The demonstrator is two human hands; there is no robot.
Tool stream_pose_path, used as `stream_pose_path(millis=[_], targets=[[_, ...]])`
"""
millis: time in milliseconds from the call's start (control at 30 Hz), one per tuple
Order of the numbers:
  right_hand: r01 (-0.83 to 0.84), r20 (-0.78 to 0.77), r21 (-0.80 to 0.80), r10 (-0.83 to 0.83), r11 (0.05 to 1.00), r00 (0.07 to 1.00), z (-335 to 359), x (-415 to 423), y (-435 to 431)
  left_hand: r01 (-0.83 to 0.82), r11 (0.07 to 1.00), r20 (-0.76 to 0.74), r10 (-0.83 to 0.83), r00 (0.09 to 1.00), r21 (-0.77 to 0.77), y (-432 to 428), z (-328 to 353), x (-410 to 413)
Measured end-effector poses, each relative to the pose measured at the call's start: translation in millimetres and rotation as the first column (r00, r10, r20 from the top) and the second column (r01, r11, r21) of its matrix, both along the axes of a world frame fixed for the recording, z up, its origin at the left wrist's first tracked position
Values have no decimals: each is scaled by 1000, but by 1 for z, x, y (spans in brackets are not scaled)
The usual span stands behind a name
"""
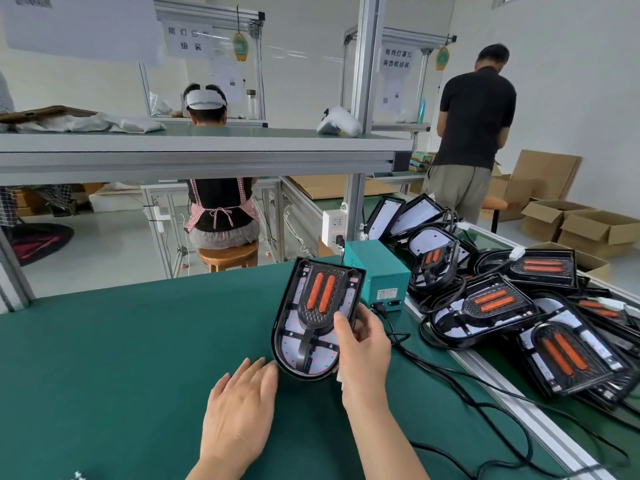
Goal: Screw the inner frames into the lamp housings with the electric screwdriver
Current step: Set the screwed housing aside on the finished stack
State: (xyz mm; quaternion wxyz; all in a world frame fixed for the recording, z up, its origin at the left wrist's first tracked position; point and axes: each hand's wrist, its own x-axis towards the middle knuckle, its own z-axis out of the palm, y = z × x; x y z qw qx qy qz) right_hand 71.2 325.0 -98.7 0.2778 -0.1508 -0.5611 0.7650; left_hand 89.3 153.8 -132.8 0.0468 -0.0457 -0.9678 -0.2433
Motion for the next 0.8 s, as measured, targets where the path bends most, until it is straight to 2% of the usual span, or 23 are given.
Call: stream_pose_path(millis=[67,100,233,433,800], targets=[[38,-22,-19,-39,999,999,5,3,9,31,992,-40,-36,999,-125,2,-4,-2],[54,-31,-36,-55,998,998,7,4,15,56,989,-40,-62,997,-139,2,-5,-5],[113,-65,-69,-118,991,991,16,11,46,170,985,-22,-170,985,-12,5,-5,-20],[210,-83,-133,-222,969,971,24,20,88,196,965,79,-212,974,173,8,10,-39],[381,-100,-137,-396,914,913,34,39,153,192,962,192,-230,954,194,18,20,-46]])
